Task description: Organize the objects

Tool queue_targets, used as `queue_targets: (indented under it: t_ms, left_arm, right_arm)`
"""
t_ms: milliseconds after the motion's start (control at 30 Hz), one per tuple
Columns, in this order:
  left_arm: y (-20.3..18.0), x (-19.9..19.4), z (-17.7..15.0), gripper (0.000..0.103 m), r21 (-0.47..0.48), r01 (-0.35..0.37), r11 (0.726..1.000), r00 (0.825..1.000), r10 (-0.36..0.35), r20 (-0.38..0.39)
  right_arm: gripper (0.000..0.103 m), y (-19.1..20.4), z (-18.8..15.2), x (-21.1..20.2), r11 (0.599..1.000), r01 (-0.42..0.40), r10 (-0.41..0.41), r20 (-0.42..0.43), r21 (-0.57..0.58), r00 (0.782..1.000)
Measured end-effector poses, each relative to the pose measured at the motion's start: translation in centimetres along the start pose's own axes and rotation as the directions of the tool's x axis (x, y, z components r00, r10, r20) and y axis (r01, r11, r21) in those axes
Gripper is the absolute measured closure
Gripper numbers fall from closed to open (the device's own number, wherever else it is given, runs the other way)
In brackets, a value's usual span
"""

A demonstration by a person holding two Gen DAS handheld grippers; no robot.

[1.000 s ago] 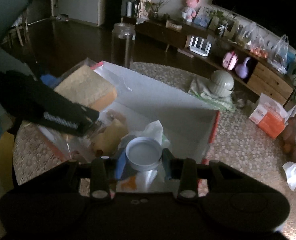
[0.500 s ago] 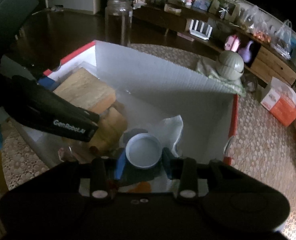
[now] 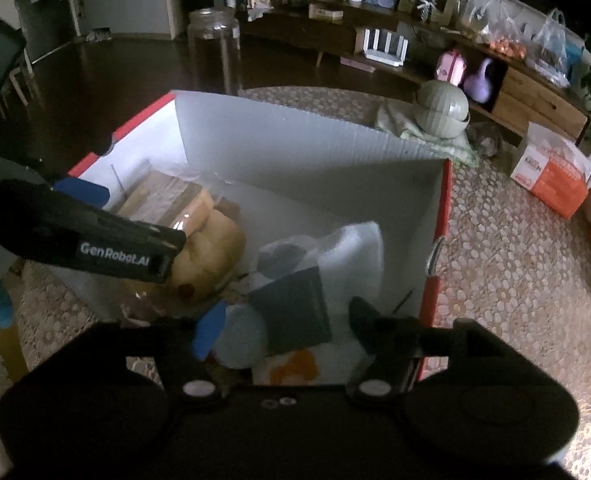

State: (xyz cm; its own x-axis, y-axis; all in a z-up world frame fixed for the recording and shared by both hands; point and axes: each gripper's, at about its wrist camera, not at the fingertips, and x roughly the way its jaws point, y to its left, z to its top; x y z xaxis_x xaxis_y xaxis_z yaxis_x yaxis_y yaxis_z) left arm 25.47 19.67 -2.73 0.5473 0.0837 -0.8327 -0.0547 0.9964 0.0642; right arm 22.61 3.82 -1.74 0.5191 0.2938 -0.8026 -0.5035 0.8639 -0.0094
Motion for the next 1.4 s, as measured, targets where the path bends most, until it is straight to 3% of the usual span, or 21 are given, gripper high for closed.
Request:
queue_targets:
  t_ms: [200, 400, 567, 800, 967, 1133, 1267, 1400]
  left_arm:
    - [0.8, -3.0, -0.6, 0.018, -0.055, 0.026, 0.998, 0.996, -0.021, 0.087]
    - [0.9, -6.6, -2.1, 0.018, -0.070, 0.058, 0.996, 0.978, -0.042, 0.203]
    - [0.5, -8.7, -3.4, 0.018, -0.056, 0.082, 0.995, 0.965, -0.065, 0.253]
    - [-0.4, -10.6, -5.8, 0.018, -0.034, 0.106, 0.994, 0.959, -0.094, 0.266]
    - [-1.0, -11.6, -7.3, 0.000, -0.039, 0.082, 0.996, 0.951, -0.067, 0.302]
    - [-2.1, -12.8, -8.5, 0.000, -0.024, 0.069, 0.997, 0.940, -0.057, 0.335]
    - [-2.7, -13.7, -9.4, 0.000, -0.037, 0.097, 0.995, 0.930, -0.078, 0.359]
    - [-3.3, -14.2, -9.8, 0.000, -0.055, 0.109, 0.992, 0.932, -0.083, 0.353]
  right_arm:
    - [0.026, 0.3, -0.2, -2.6, 1.000, -0.024, 0.024, 0.055, -0.004, 0.998]
    - [0.016, 0.2, -0.6, -5.5, 0.998, -0.065, 0.066, 0.119, -0.009, 0.991]
    - [0.000, -0.5, -1.6, -7.8, 0.994, -0.111, 0.111, 0.200, -0.011, 0.974]
    - [0.000, -2.2, -3.2, -10.5, 0.979, -0.201, 0.181, 0.278, 0.046, 0.943]
    - [0.000, -2.8, -4.8, -12.5, 0.977, -0.210, 0.187, 0.323, 0.037, 0.928]
    - [0.000, -3.1, -6.2, -14.2, 0.979, -0.204, 0.183, 0.356, 0.021, 0.916]
    - [0.000, -3.2, -7.3, -15.0, 0.979, -0.202, 0.185, 0.369, 0.008, 0.911]
    - [0.000, -3.5, -8.1, -15.3, 0.979, -0.203, 0.187, 0.370, 0.006, 0.910]
